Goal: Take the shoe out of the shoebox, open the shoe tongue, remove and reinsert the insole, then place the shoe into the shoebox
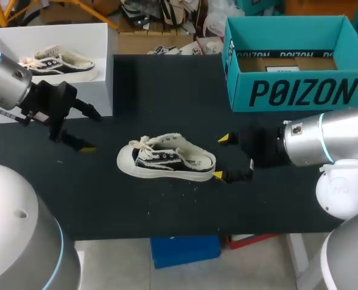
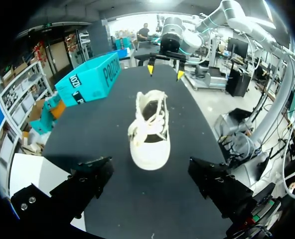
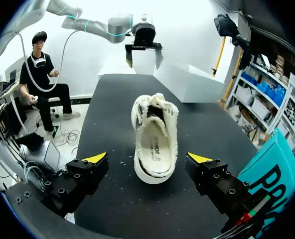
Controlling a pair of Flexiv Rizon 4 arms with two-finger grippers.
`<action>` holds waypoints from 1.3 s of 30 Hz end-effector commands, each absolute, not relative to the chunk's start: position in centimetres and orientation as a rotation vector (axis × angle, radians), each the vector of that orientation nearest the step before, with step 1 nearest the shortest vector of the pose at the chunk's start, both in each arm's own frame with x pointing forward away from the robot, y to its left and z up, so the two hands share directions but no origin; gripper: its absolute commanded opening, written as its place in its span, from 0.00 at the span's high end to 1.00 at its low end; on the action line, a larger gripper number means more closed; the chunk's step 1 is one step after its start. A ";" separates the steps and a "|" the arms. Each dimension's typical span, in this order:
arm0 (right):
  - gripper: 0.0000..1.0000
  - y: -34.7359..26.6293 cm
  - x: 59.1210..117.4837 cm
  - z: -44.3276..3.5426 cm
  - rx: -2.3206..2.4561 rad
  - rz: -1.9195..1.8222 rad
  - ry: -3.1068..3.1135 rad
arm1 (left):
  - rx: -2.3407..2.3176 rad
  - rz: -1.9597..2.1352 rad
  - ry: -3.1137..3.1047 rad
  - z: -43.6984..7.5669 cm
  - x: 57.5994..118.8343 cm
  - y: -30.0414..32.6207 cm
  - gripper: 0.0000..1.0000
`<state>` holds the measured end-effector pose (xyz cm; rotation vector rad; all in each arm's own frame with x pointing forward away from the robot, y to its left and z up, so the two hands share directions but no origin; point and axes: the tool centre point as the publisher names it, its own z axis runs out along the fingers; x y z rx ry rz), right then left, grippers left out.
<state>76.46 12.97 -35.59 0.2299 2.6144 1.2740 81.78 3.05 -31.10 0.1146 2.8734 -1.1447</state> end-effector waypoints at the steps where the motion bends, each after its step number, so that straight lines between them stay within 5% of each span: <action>1: 0.00 14.4 78.1 -37.5 0.234 1.325 2.583 | 0.115 -1.143 2.868 -31.2 81.7 3.0 0.00; 39: 0.00 17.4 80.2 -43.3 0.310 1.453 2.568 | 0.115 -1.143 2.868 -31.2 81.7 3.0 0.00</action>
